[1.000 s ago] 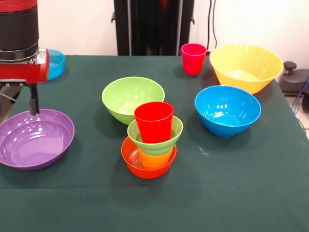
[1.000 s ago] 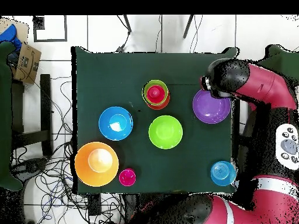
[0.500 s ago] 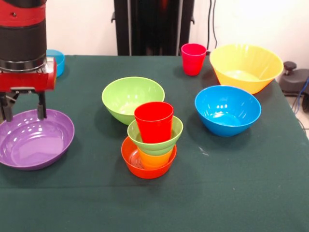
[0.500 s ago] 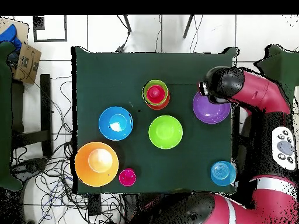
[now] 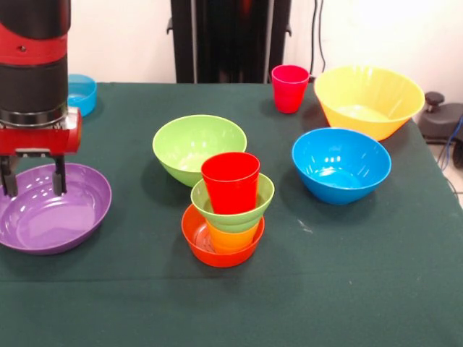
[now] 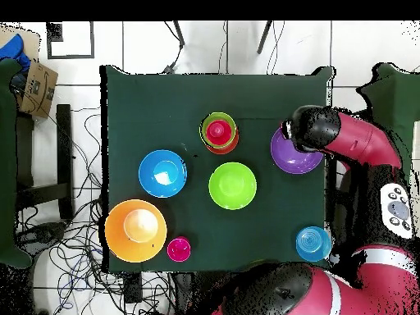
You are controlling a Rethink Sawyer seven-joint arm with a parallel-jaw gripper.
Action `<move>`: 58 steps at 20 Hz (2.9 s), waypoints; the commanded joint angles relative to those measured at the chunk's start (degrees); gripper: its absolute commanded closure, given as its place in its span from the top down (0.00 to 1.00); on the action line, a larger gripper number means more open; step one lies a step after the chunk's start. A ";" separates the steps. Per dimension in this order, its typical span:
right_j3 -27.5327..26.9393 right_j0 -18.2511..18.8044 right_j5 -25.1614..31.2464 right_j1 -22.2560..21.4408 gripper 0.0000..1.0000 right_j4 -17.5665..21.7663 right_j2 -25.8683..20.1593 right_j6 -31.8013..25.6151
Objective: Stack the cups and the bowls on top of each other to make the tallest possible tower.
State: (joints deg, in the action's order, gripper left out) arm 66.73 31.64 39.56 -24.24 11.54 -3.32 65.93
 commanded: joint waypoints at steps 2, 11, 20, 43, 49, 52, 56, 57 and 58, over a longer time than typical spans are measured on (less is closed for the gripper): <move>5.86 -0.34 -7.12 5.08 1.00 2.15 -3.36 6.05; 6.38 -0.45 -5.81 6.49 1.00 0.17 -3.59 6.69; 8.24 -0.24 -5.53 6.22 1.00 -0.79 -3.75 7.52; 7.15 -2.20 -9.35 9.29 1.00 0.97 -0.17 8.37; 6.17 -4.33 -7.41 6.78 1.00 -0.22 1.49 9.04; 5.86 -5.39 -5.19 3.47 1.00 -1.56 1.52 9.33; 4.69 -6.77 -1.72 1.69 1.00 -3.45 2.08 10.77; 4.57 -6.98 -1.51 1.55 1.00 -3.70 2.18 10.90; 4.00 -7.06 -1.06 1.58 1.00 -4.03 2.20 11.01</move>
State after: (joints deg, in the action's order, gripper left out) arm 72.95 28.07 32.13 -18.74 10.54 0.98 66.19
